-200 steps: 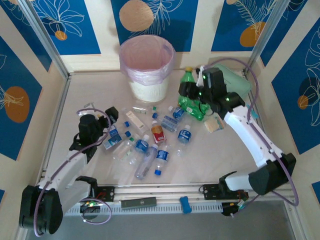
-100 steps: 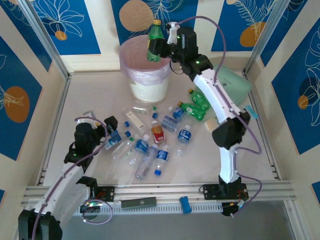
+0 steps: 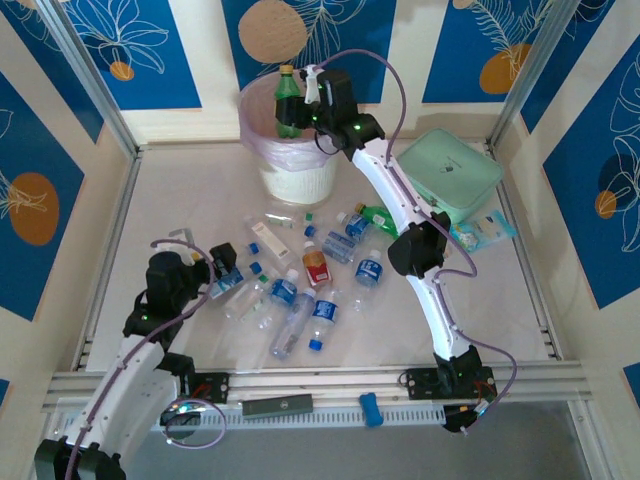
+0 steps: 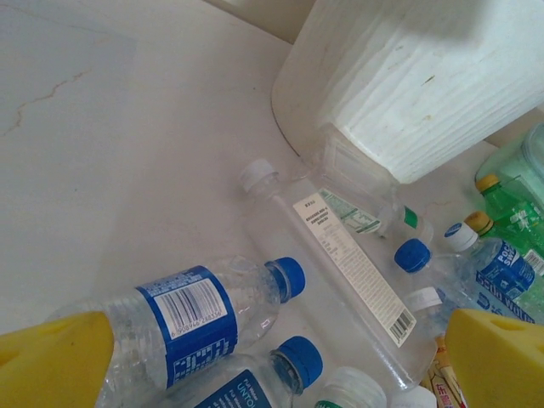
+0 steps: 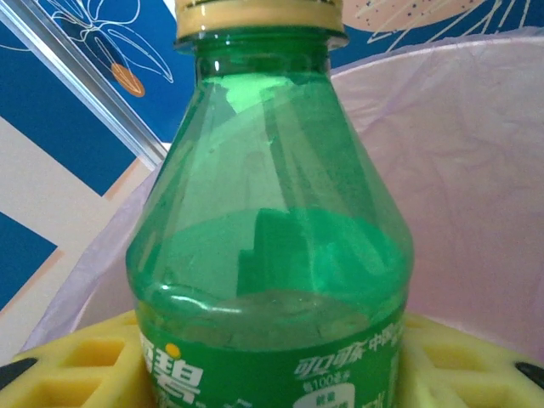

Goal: Put the plastic bottles in the bin

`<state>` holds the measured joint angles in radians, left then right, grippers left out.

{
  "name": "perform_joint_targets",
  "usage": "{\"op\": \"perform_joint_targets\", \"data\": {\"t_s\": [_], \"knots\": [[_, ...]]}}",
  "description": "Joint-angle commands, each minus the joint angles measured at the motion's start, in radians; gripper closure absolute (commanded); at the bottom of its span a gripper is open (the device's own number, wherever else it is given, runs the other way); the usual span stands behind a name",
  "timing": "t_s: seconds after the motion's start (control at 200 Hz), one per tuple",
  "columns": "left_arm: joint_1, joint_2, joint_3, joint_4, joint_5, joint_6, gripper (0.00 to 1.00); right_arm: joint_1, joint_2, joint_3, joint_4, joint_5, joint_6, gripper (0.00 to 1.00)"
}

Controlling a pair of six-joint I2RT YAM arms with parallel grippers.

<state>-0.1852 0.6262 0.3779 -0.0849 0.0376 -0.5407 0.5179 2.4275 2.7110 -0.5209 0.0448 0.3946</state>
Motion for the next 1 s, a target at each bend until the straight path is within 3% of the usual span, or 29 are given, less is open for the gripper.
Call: {"op": "perform_joint_targets", "data": {"t_s": [0.0,0.155,0.35,0.495,0.775,0.85,0.995], "knots": [[0.007,-0.013,-0.004,-0.027,0.017,0.025,0.0,0.006,-0.008,0.009,0.064,-0.015,-0.019,0.35],[0.007,-0.013,-0.004,-0.025,0.016,0.018,0.0,0.007,-0.015,0.062,0.066,-0.019,-0.031,0.21],[0.007,-0.011,0.008,-0.034,0.019,0.009,0.0,0.007,-0.102,0.067,0.017,-0.019,-0.069,0.18],[0.008,-0.001,0.034,-0.051,0.019,0.003,0.0,0.01,-0.211,-0.021,-0.049,-0.017,-0.077,0.17],[0.007,0.012,0.074,-0.123,0.015,-0.028,0.0,0.024,-0.489,-0.386,-0.128,-0.006,-0.119,0.1],[0.007,0.024,0.084,-0.139,0.005,-0.029,0.0,0.024,-0.582,-0.537,-0.101,-0.004,-0.113,0.0],[0.007,0.092,0.124,-0.129,-0.007,-0.024,0.0,0.022,-0.764,-0.85,0.008,0.009,-0.082,0.01]]}}
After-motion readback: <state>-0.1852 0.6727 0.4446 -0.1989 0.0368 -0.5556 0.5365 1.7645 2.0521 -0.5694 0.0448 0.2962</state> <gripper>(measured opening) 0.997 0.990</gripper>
